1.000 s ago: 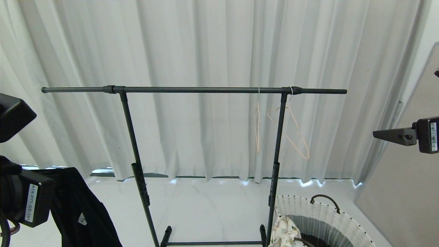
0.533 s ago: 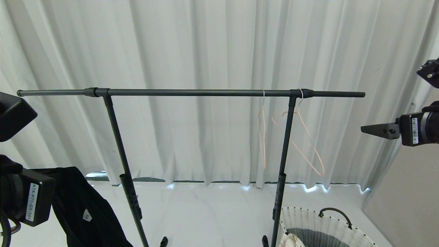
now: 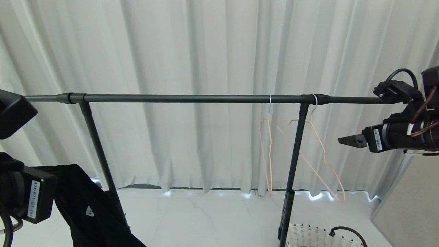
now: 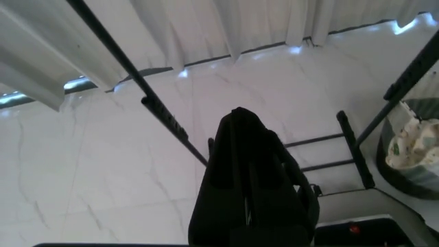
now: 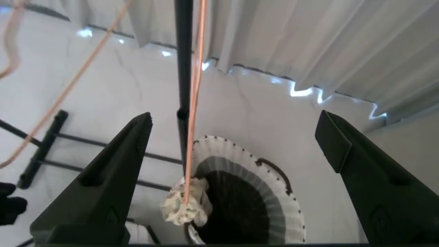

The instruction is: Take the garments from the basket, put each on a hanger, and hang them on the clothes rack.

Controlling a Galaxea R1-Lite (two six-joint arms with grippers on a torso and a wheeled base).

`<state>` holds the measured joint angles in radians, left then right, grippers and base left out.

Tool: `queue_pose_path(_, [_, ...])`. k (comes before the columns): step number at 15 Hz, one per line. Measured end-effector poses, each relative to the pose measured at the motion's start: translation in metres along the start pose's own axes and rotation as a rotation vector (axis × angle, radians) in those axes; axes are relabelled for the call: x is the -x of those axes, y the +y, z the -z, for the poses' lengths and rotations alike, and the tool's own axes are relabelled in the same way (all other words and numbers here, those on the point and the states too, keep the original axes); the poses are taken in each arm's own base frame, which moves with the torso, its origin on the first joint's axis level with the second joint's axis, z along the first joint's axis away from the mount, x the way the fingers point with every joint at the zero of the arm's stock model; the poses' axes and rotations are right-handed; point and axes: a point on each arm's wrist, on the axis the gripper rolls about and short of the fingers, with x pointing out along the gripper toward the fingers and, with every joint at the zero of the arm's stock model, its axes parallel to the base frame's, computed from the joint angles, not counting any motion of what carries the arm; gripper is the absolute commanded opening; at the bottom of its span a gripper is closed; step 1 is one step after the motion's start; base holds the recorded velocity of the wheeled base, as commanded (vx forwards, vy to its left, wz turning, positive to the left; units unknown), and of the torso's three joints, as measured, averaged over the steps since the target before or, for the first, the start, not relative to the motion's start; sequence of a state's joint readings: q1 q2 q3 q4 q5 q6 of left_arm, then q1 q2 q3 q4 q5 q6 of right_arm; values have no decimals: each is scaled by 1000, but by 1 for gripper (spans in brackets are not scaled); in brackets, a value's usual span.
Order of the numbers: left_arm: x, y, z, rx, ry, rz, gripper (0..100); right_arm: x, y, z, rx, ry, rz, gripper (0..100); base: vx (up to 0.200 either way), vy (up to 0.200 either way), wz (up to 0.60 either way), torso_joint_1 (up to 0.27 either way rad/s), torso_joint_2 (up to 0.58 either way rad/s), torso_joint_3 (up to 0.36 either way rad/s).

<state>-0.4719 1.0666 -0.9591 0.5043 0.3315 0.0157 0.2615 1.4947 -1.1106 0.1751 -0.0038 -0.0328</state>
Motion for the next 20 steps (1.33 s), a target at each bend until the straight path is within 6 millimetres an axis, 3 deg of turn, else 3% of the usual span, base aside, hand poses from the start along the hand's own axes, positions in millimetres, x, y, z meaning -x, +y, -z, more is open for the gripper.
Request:
queue_pose_path(5, [-3,0,-12,34,-96,-5,0,-43,2,7,2,49,-82,100,0,0,0,0,0,0])
queue_pose_path(12, [-4,0,-11,34,-91,-49,0,-105,2,28,-10,136,-96,100,0,0,0,0,0,0])
queue_pose_path(20, [-8,-1,-9,28,-73,-49,0,-120,-1,57,-29,178,-101,100,0,0,0,0,0,0])
